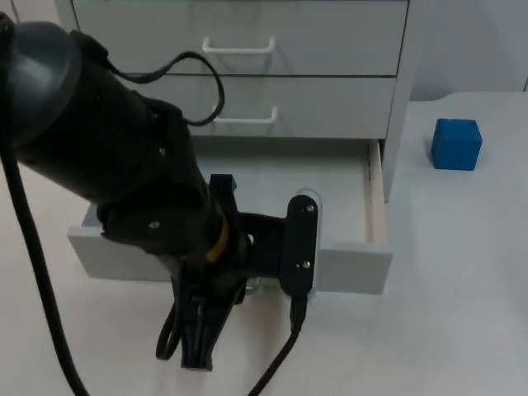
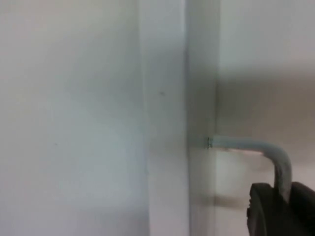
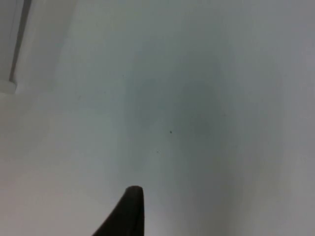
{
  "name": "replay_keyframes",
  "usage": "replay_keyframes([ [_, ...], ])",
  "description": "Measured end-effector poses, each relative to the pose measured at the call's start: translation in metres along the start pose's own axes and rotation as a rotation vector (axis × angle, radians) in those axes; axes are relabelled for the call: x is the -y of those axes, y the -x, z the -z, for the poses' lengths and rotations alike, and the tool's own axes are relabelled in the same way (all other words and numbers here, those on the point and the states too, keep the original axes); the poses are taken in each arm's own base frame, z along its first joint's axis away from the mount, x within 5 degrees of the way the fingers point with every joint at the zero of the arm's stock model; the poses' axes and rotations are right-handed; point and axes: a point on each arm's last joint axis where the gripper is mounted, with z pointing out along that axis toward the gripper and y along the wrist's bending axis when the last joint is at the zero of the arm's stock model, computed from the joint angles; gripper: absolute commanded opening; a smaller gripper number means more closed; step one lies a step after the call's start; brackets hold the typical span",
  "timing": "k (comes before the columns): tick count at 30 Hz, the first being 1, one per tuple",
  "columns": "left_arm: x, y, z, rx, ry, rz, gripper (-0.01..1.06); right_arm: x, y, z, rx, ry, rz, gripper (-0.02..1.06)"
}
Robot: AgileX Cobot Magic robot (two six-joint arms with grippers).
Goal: Open the drawer with the left hand, place the block into the drawer with the right hand, then close the drawer with the left hand.
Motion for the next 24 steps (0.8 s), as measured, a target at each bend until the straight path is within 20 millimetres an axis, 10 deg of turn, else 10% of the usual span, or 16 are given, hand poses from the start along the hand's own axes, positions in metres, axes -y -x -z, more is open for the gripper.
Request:
replay_keyframes([
  [16, 0.006, -0.003, 0.001, 0.009, -0.008, 0.016, 0.00, 0.000, 0.000, 0.000, 0.000, 0.000, 0.000, 1.03],
  [24, 0.012, -0.004, 0.000, -0.003, -0.025, 0.039, 0.56, 0.000, 0.000, 0.000, 0.000, 0.000, 0.000, 1.03],
])
